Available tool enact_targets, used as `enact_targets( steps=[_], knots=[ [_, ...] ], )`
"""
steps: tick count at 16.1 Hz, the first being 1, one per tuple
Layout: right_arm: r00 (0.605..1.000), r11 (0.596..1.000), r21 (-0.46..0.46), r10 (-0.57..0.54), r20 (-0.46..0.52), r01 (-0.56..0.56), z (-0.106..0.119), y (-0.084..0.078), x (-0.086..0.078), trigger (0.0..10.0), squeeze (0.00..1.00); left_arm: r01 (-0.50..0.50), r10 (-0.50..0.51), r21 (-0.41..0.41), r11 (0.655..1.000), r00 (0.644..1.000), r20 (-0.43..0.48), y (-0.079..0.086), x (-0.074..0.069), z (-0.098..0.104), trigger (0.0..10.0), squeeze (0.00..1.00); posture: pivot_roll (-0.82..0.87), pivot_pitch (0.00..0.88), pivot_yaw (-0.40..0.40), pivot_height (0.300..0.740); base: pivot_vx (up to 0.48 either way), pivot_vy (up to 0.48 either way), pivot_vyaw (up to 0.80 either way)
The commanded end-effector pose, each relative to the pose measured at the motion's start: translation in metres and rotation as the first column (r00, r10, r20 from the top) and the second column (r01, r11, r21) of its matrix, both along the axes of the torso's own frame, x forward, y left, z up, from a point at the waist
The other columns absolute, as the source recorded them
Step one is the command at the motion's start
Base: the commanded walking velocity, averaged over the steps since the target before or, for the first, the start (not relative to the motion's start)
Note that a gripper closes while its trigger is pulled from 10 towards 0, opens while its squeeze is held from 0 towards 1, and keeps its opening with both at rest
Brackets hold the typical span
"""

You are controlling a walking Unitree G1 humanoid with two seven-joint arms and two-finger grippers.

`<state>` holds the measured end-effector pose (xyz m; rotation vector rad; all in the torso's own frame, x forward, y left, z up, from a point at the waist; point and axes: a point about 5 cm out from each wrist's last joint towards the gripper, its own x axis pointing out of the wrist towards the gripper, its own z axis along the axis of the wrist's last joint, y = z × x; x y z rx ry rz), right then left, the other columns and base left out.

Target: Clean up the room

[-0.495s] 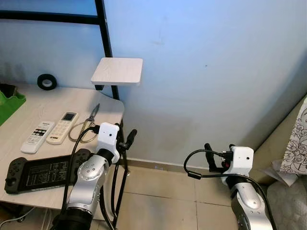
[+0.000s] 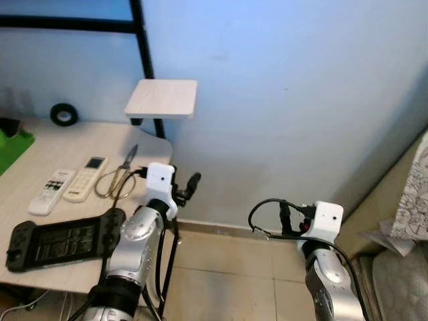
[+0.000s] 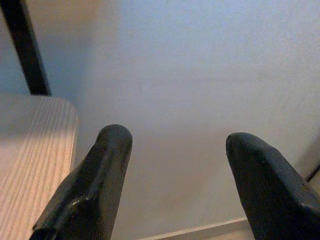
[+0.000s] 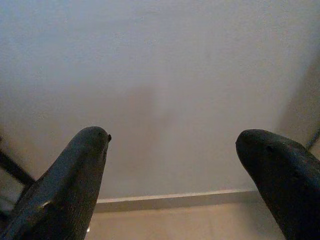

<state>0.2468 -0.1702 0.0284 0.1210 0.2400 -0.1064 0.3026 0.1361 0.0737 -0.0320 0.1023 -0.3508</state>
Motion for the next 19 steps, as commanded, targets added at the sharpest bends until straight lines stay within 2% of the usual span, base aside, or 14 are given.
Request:
enact_targets(
  steps=[1,2,3,4,6,8,11,14,16,19],
  knots=[
    [1.0,1.0,-0.025,-0.016,0.024,0.016,0.005,-0.001,-0.001,10.0,0.0,0.006,-0.007,0.026,1.0,1.0,0.008,0.009,-0.004,-0.002,10.0,0.0,-0.09,0.0,0.025,0.74,0.0,0.0,0.0],
    [0.998,0.998,-0.053,-0.043,0.038,0.045,0.009,-0.014,-0.02,10.0,0.0,0.007,-0.008,0.032,0.999,1.0,0.024,0.02,-0.021,0.002,10.0,0.0,-0.09,0.0,0.012,0.74,0.0,0.0,0.0],
    [0.997,0.996,-0.066,-0.062,0.041,0.065,0.011,-0.024,-0.039,10.0,0.0,0.032,-0.035,0.033,0.999,0.996,0.076,0.022,-0.042,0.01,10.0,0.0,-0.09,0.0,0.012,0.74,0.0,0.0,0.0],
    [0.997,0.994,-0.083,-0.061,0.048,0.065,0.011,-0.026,-0.043,10.0,0.0,0.032,-0.036,0.057,0.998,0.997,0.075,0.023,-0.046,0.008,10.0,0.0,-0.09,0.0,0.014,0.74,0.0,0.0,0.0],
    [0.992,0.992,-0.068,-0.106,0.063,0.11,0.012,-0.035,-0.04,10.0,0.0,-0.025,0.023,0.045,0.999,0.999,0.036,0.029,-0.041,-0.004,10.0,0.0,-0.09,0.0,0.013,0.74,0.0,0.0,0.0],
    [0.992,0.994,-0.062,-0.089,0.095,0.095,0.021,-0.026,-0.026,10.0,0.0,-0.047,0.046,0.023,0.999,0.998,0.036,0.031,-0.031,-0.002,10.0,0.0,-0.1,0.0,0.02,0.74,0.0,0.0,0.0],
    [0.994,0.995,-0.085,-0.04,0.099,0.048,0.025,-0.019,-0.02,10.0,0.0,-0.057,0.056,0.011,0.998,0.997,0.044,0.025,-0.026,0.004,10.0,0.0,-0.1,0.0,0.021,0.74,0.0,0.0,0.0],
    [0.995,0.994,-0.108,0.022,0.096,-0.011,0.025,-0.014,-0.008,10.0,0.0,-0.034,0.032,0.023,0.999,0.997,0.075,0.019,-0.02,0.009,10.0,0.0,-0.1,0.0,0.026,0.74,0.0,0.0,-0.69],
    [0.995,0.993,-0.116,0.041,0.094,-0.03,0.025,-0.011,-0.005,10.0,0.0,-0.014,0.012,0.03,0.999,0.997,0.082,0.017,-0.019,0.01,10.0,0.0,-0.1,0.0,0.027,0.74,0.0,0.0,-0.68],
    [0.995,0.993,-0.12,0.036,0.098,-0.024,0.026,-0.01,-0.004,10.0,0.0,0.027,-0.03,0.032,0.999,0.995,0.09,0.003,-0.017,0.011,10.0,0.0,-0.11,0.0,0.036,0.74,0.0,-0.48,-0.68]
  ],
)
